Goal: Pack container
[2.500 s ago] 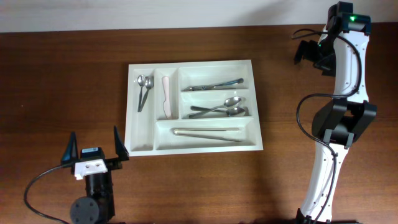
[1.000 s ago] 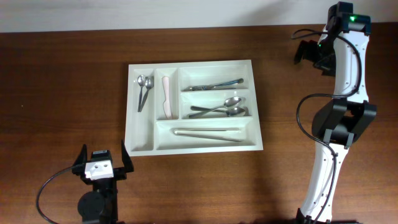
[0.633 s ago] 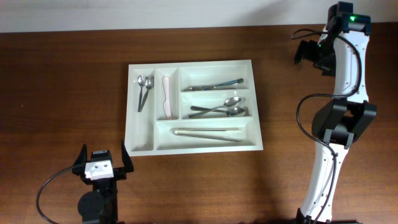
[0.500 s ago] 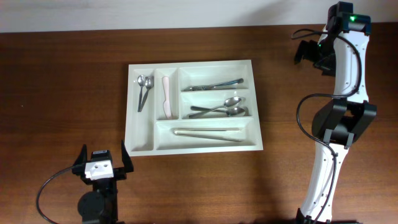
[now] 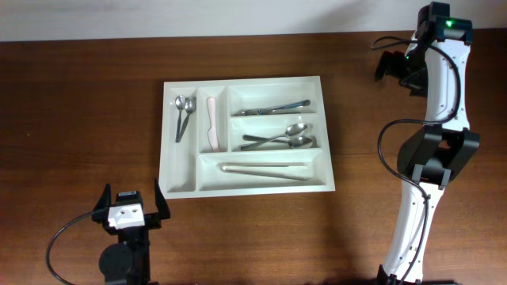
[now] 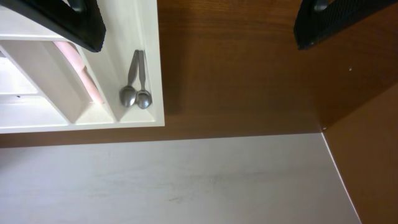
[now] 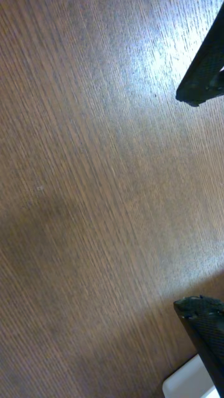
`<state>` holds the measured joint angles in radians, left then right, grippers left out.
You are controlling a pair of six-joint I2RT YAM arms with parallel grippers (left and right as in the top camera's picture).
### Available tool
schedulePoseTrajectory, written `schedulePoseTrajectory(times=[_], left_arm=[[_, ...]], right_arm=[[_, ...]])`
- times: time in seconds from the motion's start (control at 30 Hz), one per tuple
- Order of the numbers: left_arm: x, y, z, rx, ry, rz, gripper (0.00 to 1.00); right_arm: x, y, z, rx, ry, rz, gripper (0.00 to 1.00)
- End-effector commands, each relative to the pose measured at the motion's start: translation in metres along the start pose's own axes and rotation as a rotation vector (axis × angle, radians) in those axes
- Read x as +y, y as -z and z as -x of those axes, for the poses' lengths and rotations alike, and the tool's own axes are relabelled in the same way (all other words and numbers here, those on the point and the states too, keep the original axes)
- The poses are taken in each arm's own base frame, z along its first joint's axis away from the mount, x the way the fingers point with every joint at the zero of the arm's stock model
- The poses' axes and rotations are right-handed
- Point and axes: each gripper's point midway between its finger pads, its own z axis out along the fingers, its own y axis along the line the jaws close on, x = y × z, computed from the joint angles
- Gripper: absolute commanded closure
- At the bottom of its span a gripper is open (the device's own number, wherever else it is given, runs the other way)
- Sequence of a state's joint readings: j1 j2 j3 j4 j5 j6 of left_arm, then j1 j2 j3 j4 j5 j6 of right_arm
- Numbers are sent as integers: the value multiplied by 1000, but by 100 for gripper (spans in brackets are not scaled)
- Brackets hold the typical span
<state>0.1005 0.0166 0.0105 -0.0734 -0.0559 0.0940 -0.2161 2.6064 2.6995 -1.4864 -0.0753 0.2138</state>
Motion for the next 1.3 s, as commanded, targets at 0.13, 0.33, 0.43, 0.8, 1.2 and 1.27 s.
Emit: schedulePoseTrajectory(times=[0.13,0.33,0.43,0.8,1.2,1.27], left_arm=[[-1,1,0,-4,-9,-10,1],[-1,1,0,-4,-9,-10,1],[-1,1,0,-4,-9,-9,1],[-1,1,0,-4,-9,-10,1],[-1,1,0,-4,-9,-9,1],[-1,1,0,-4,-9,-10,1]], right_arm=[[24,15,26,-137,33,27,1],[35,75,65,-390,62,-11,1],[37,117,68,-480,62,-39,1],[45,239,36,-760,231,-60,1],[22,257,-83,-927,265,44,1],[20,260,-102,-973,287,68,2]])
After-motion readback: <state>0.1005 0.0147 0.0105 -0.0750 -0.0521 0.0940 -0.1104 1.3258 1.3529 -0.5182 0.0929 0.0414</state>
